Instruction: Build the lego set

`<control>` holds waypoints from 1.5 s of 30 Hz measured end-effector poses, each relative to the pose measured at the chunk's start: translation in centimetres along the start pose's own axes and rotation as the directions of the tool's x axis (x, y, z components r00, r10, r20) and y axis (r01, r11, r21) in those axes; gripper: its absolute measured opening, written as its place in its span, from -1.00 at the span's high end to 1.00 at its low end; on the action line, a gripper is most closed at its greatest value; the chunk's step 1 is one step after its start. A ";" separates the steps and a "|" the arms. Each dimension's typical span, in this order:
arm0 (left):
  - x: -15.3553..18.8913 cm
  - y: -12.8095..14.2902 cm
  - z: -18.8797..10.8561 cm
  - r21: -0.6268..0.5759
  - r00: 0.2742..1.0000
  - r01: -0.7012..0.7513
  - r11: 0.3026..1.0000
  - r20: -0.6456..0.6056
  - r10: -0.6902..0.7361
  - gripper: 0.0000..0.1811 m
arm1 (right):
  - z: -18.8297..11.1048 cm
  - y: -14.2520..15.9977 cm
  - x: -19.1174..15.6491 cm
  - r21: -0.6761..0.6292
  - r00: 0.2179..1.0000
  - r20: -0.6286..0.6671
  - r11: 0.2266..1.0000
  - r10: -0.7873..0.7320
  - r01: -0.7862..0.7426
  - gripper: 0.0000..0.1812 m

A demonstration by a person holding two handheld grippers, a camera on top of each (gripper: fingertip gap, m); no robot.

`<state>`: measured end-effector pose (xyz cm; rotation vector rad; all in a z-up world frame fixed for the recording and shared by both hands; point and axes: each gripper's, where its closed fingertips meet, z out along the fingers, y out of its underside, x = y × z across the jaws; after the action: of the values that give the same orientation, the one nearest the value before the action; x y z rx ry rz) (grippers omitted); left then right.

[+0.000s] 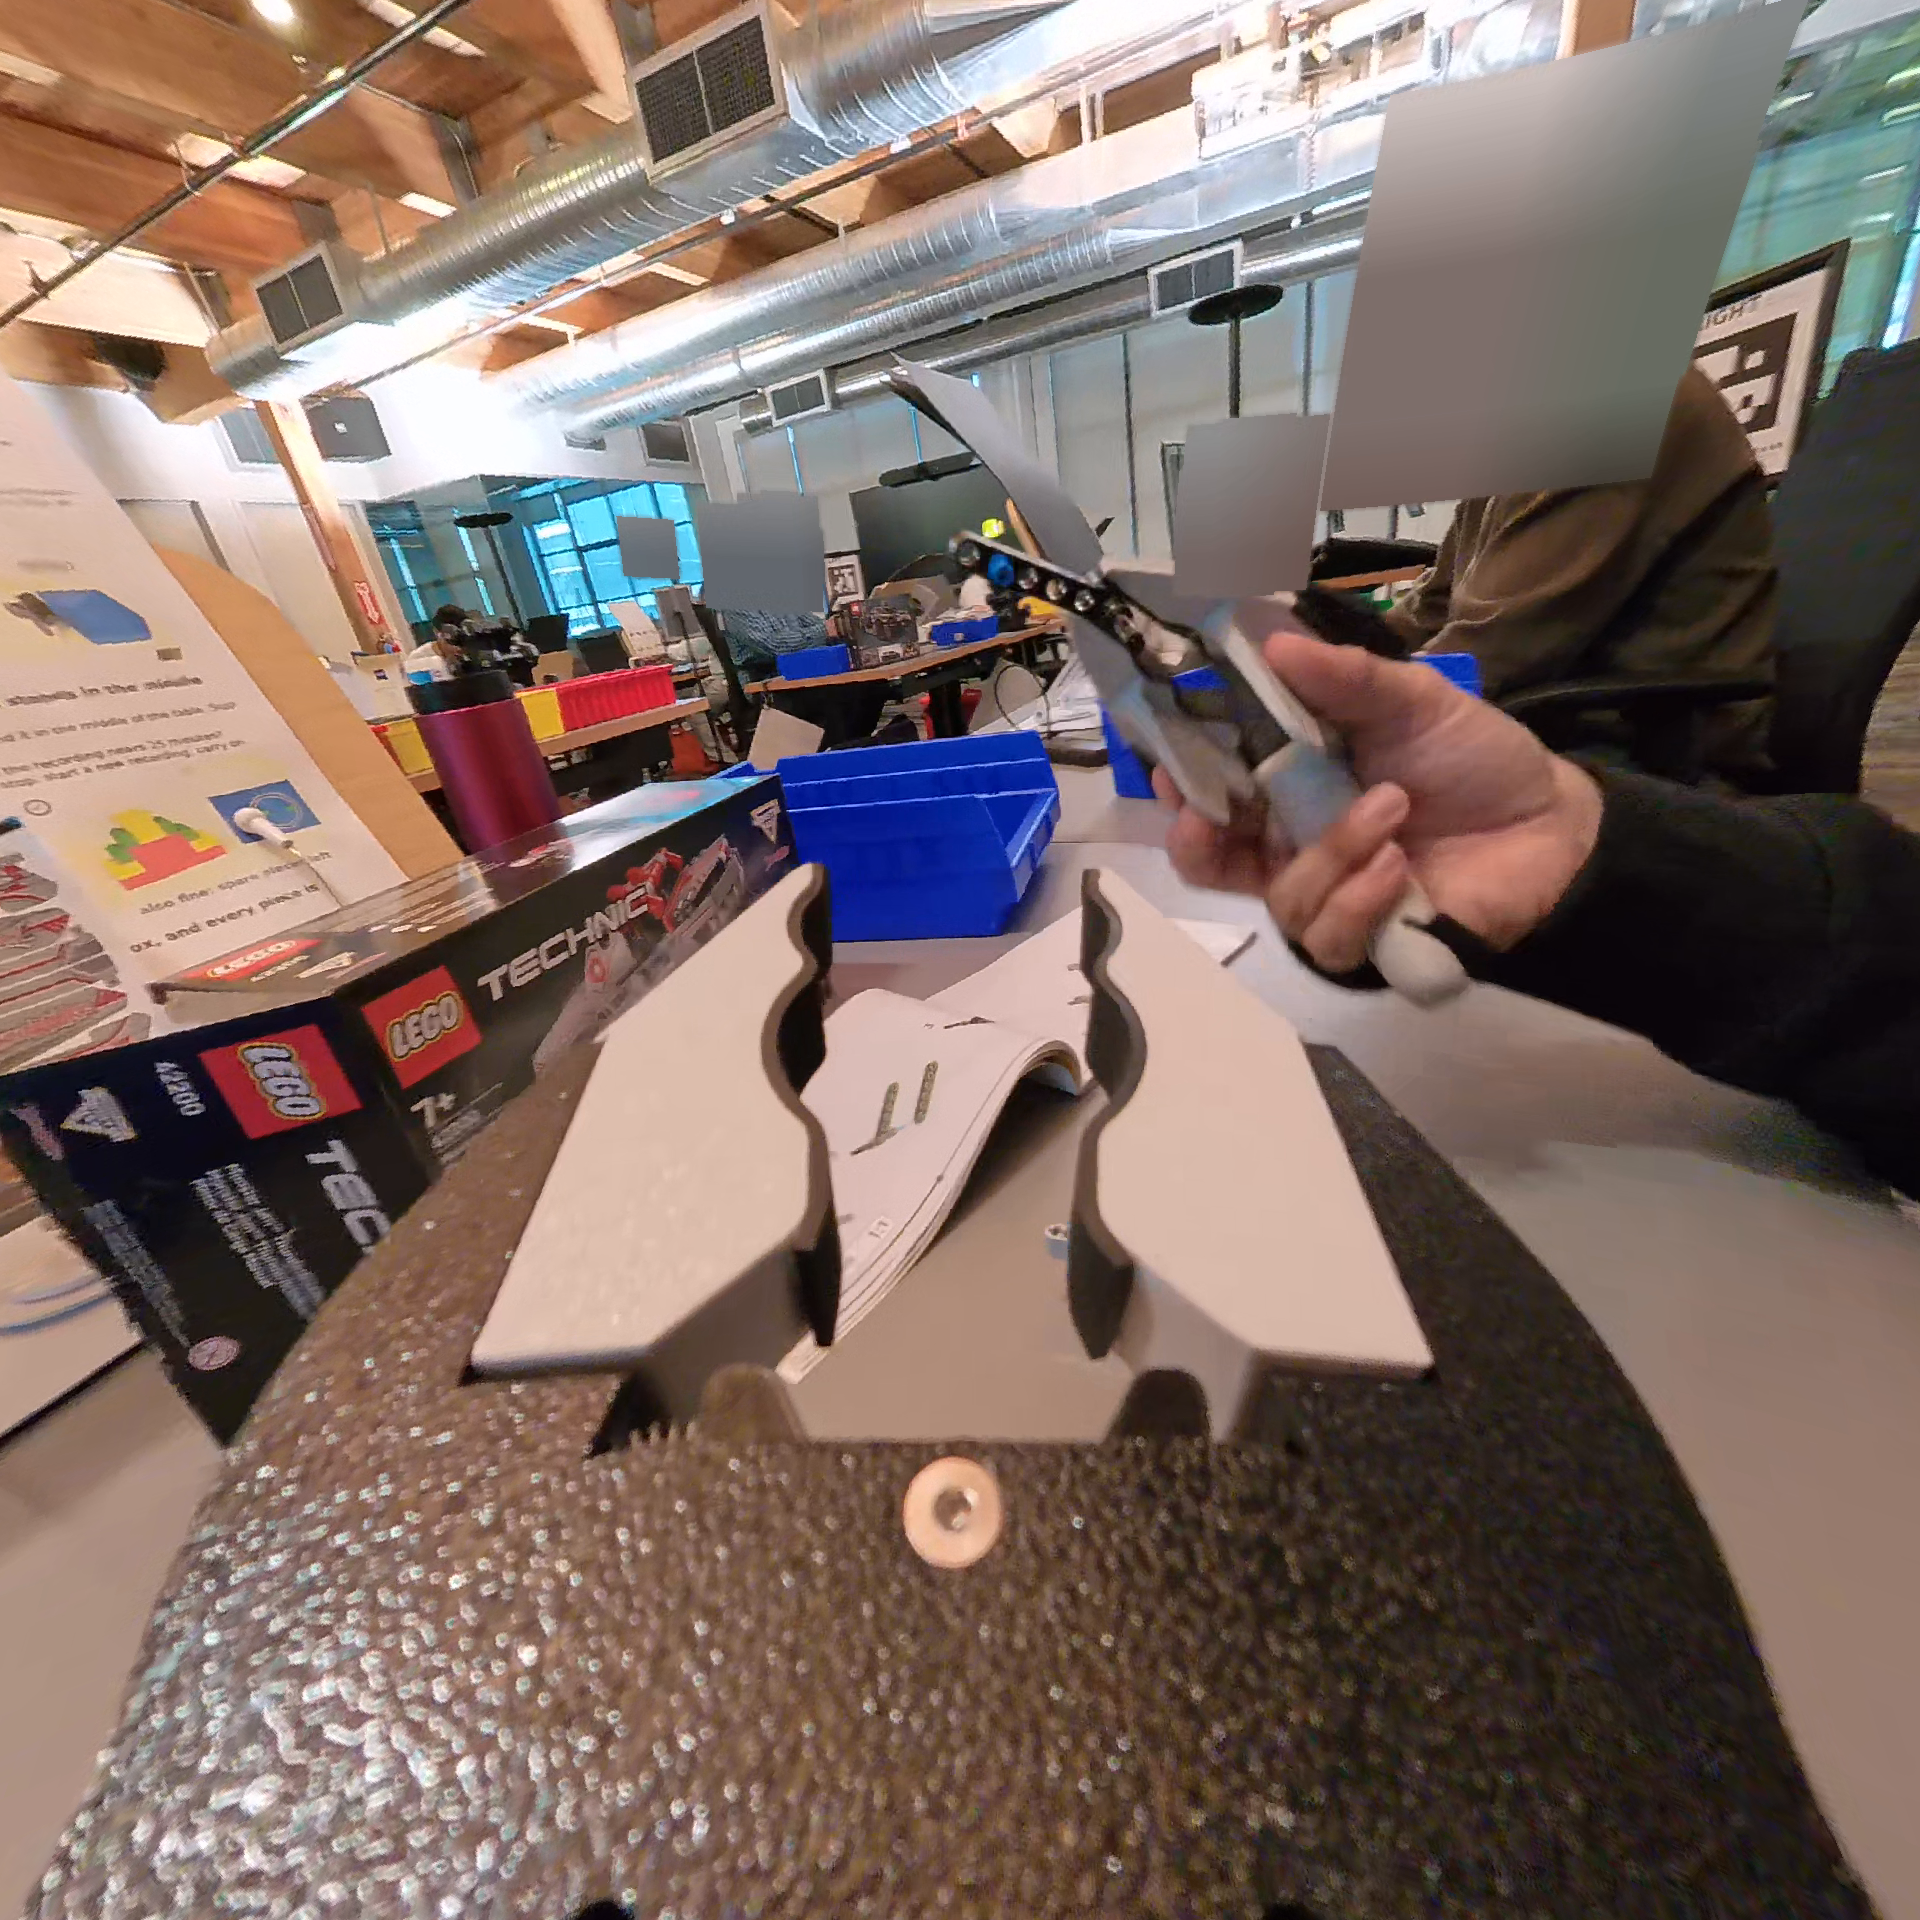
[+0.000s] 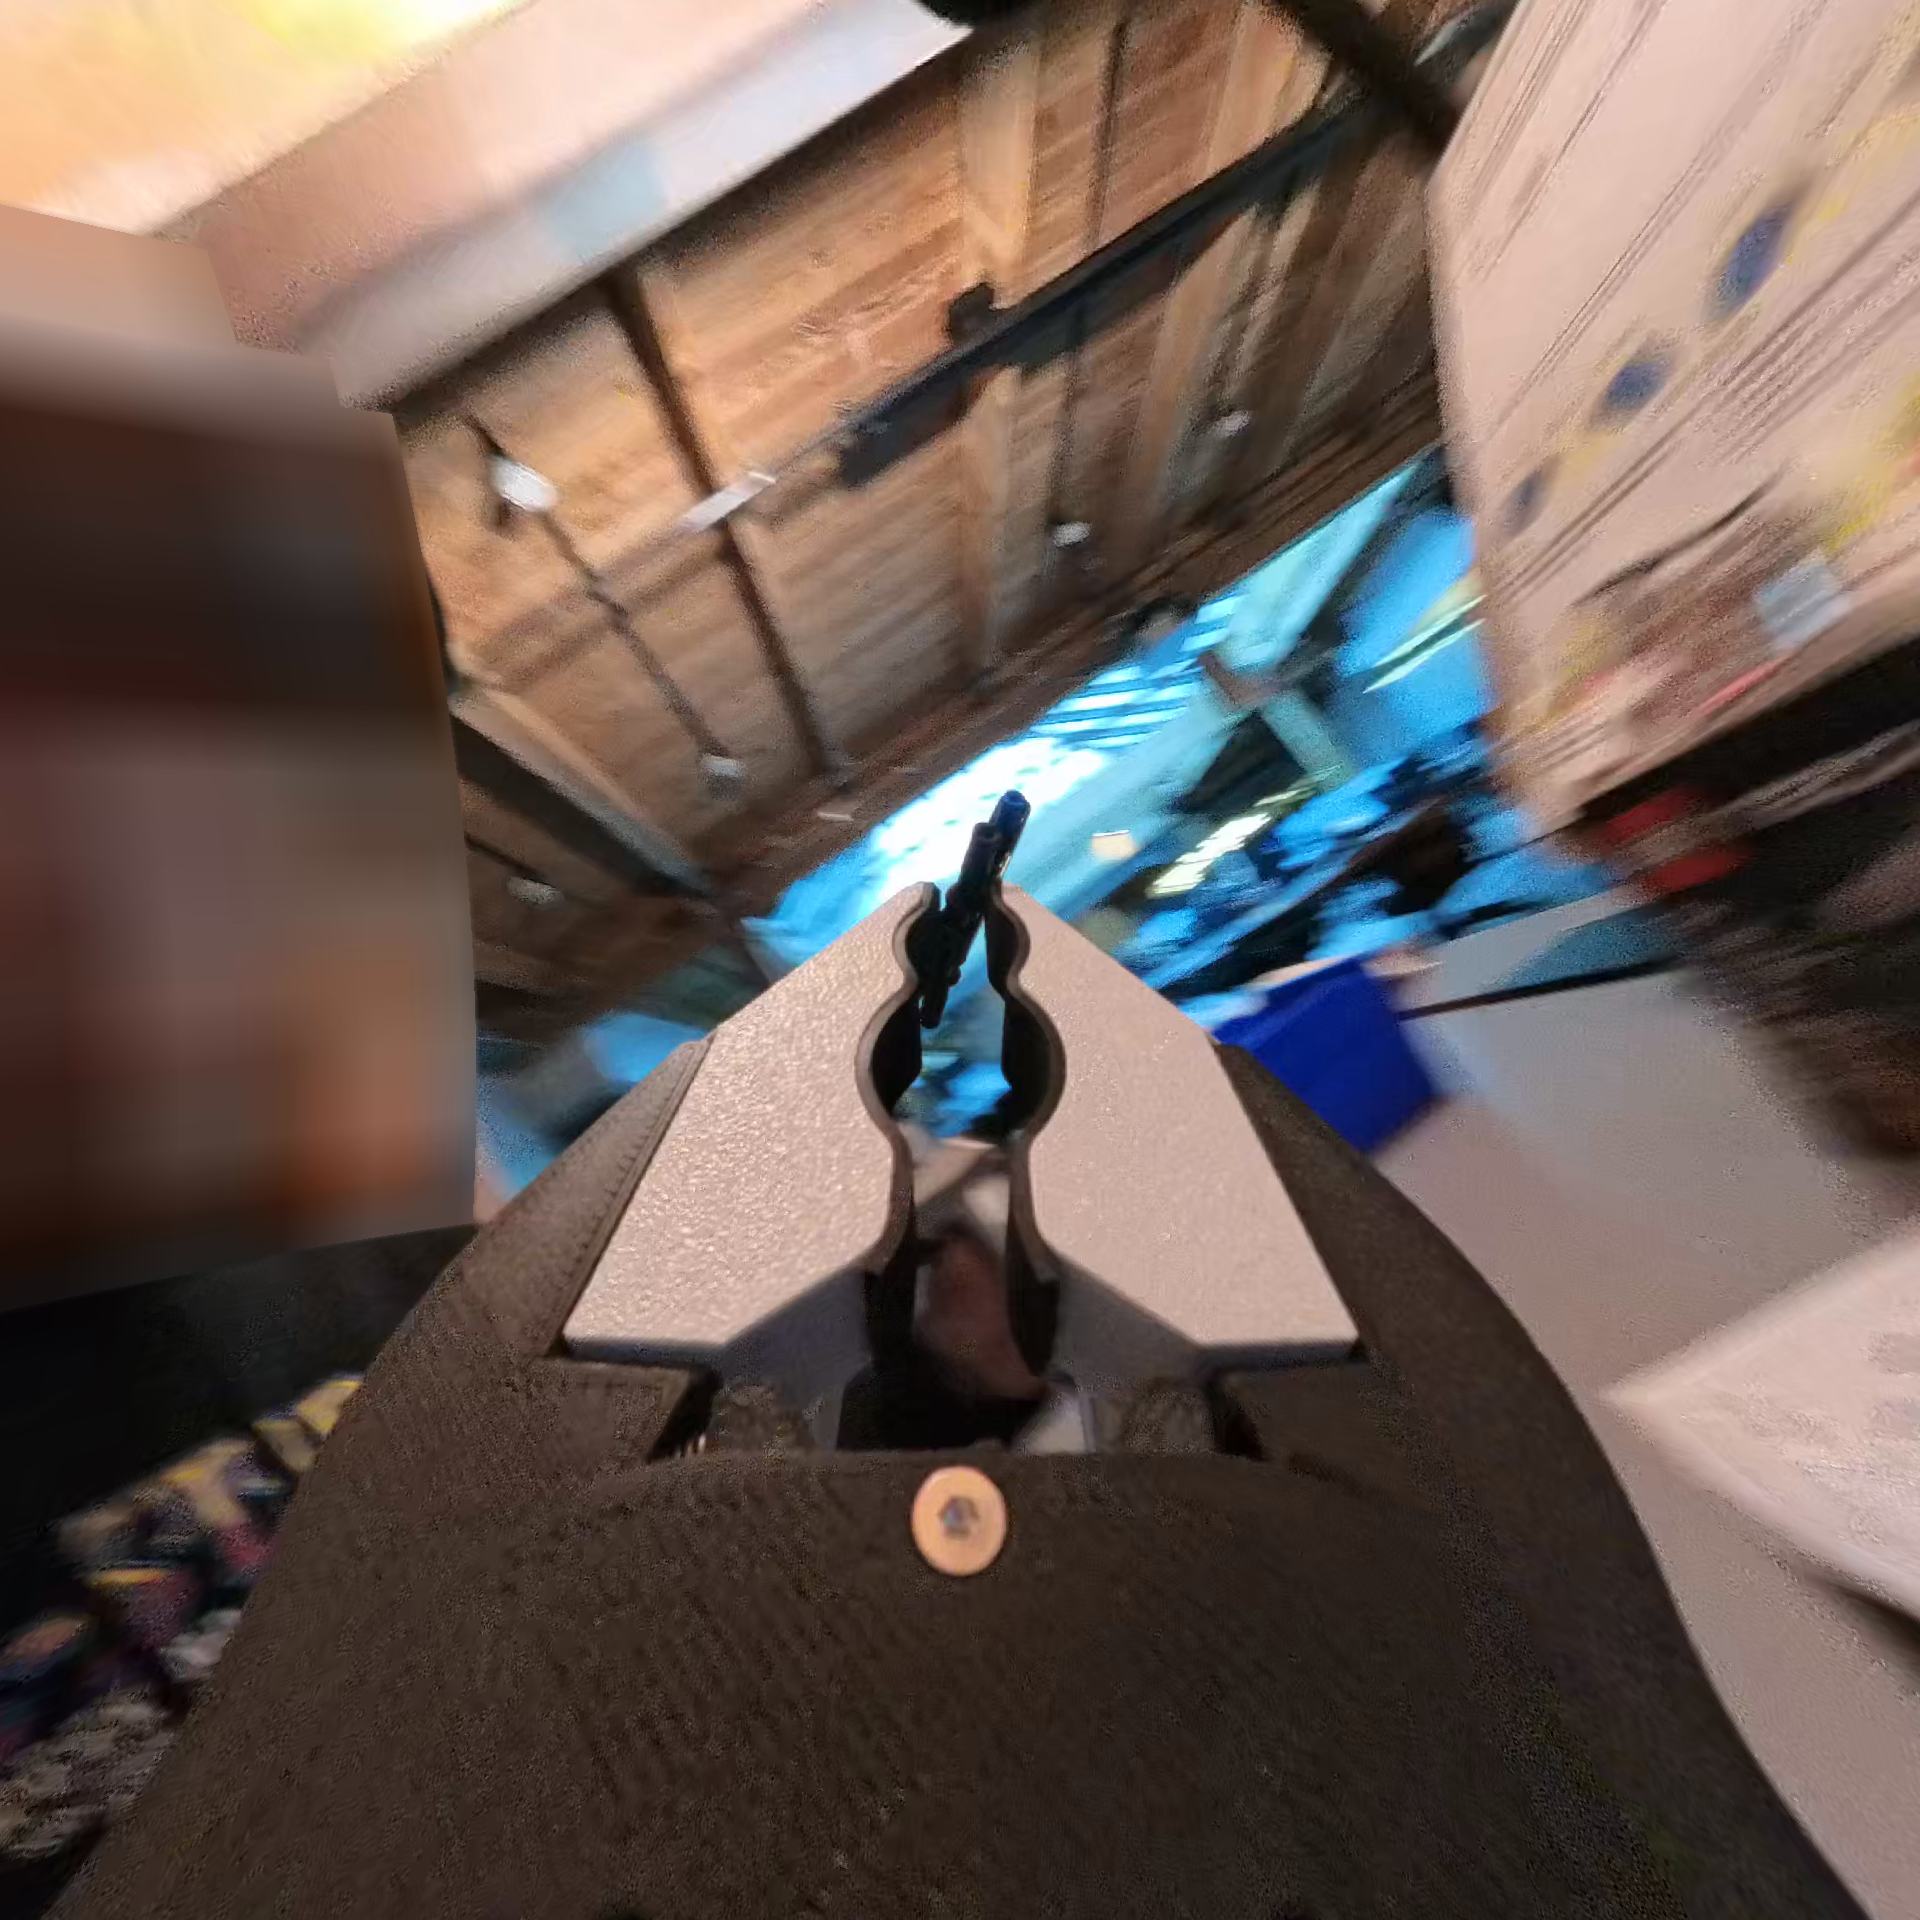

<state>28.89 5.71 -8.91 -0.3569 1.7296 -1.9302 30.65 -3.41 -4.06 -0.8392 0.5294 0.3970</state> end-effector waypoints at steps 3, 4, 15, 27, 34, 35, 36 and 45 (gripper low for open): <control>-1.5 0.4 -0.6 -0.031 0.996 -0.039 0.999 0.078 0.041 0.54 | -5.3 -4.8 4.2 -0.173 0.783 -0.400 0.879 -0.476 0.445 0.94; -2.2 0.9 -0.9 -0.052 0.993 -0.041 0.998 0.112 0.046 0.54 | -7.6 -6.8 5.4 -0.249 0.619 -0.518 0.796 -0.591 0.551 0.94; -9.9 5.5 -3.7 -0.231 0.869 0.016 0.973 0.484 0.101 0.55 | -15.3 -10.9 8.7 -0.585 -0.021 -0.615 0.439 -0.788 0.682 0.94; -12.4 8.4 -4.6 -0.372 0.766 -0.080 0.925 0.571 0.295 0.56 | -16.2 -10.8 9.5 -0.534 0.042 -0.651 0.496 -0.758 0.685 0.95; -13.0 7.8 -4.9 -0.380 0.722 -0.171 0.909 0.579 0.378 0.62 | -15.6 -9.7 10.2 -0.513 0.152 -0.626 0.550 -0.765 0.659 0.95; -13.1 7.7 -5.0 -0.382 0.713 -0.185 0.905 0.582 0.391 0.63 | -15.6 -9.7 10.3 -0.513 0.152 -0.630 0.554 -0.762 0.656 0.95; -13.1 7.6 -5.0 -0.383 0.707 -0.200 0.902 0.581 0.404 0.64 | -15.8 -9.8 10.3 -0.521 0.130 -0.634 0.545 -0.763 0.658 0.95; -12.9 7.8 -4.6 -0.425 0.672 -0.275 0.862 0.557 0.489 0.69 | -16.0 -10.2 10.1 -0.502 0.123 -0.651 0.547 -0.749 0.670 0.95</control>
<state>38.76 16.17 -15.36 -0.6287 1.4546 -1.0330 39.62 -20.88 -12.74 -1.2591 0.9018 -1.0211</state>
